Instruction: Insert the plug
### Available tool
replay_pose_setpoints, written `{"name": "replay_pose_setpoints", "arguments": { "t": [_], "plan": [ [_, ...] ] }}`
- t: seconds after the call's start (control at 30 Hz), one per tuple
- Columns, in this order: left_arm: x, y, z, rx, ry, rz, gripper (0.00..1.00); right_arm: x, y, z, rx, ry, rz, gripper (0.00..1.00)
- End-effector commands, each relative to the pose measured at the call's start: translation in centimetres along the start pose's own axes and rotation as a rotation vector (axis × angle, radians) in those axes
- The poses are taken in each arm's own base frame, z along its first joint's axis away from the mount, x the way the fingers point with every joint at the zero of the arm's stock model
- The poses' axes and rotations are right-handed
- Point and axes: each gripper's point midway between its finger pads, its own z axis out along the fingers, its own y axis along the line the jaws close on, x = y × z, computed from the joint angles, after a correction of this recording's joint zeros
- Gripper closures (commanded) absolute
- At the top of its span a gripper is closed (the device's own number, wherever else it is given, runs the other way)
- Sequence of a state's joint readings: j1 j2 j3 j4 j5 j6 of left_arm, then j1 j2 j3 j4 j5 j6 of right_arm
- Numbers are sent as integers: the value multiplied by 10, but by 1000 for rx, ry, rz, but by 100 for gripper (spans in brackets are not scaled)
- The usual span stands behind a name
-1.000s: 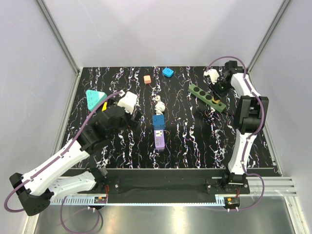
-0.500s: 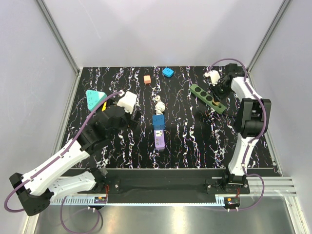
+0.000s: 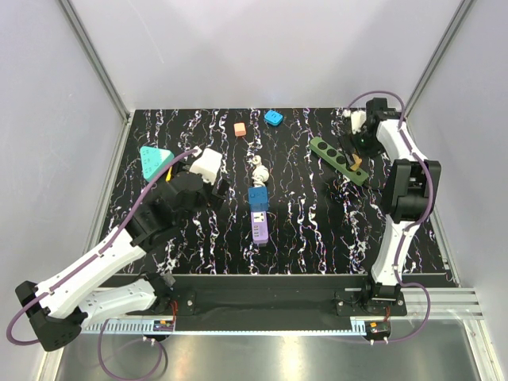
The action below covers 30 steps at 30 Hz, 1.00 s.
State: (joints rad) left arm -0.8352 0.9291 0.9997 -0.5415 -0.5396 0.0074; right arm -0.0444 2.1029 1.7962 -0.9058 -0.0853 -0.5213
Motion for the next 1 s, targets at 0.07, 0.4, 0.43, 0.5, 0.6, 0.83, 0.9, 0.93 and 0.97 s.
{"name": "replay_pose_setpoints", "arguments": {
  "t": [0.07,0.4,0.43,0.5,0.6,0.83,0.9,0.93,0.97],
  "plan": [
    [-17,18,-3,-98,-78,-55,1,-88,-25,-70,198,-313,341,0],
    [-8,26,23,-85,19,-317,2,-200,70,-92,-167,-499,579,0],
    [-11,53,30,-134,37,-391,4,-204,80,-96,-170,-508,548,0],
    [7,57,54,-81,153,-508,6,-206,117,-107,-196,-509,496,0],
    [28,109,82,-200,225,-641,7,-192,179,-113,-286,-486,425,0],
    [82,223,157,-392,337,-777,6,-162,268,-130,-532,-577,400,0],
    [99,245,172,-406,373,-785,6,-150,285,-137,-597,-578,371,0],
    [93,258,181,-410,357,-784,6,-144,294,-139,-613,-575,346,0],
    [117,260,200,-403,416,-780,6,-141,298,-148,-632,-589,323,0]
  ]
}}
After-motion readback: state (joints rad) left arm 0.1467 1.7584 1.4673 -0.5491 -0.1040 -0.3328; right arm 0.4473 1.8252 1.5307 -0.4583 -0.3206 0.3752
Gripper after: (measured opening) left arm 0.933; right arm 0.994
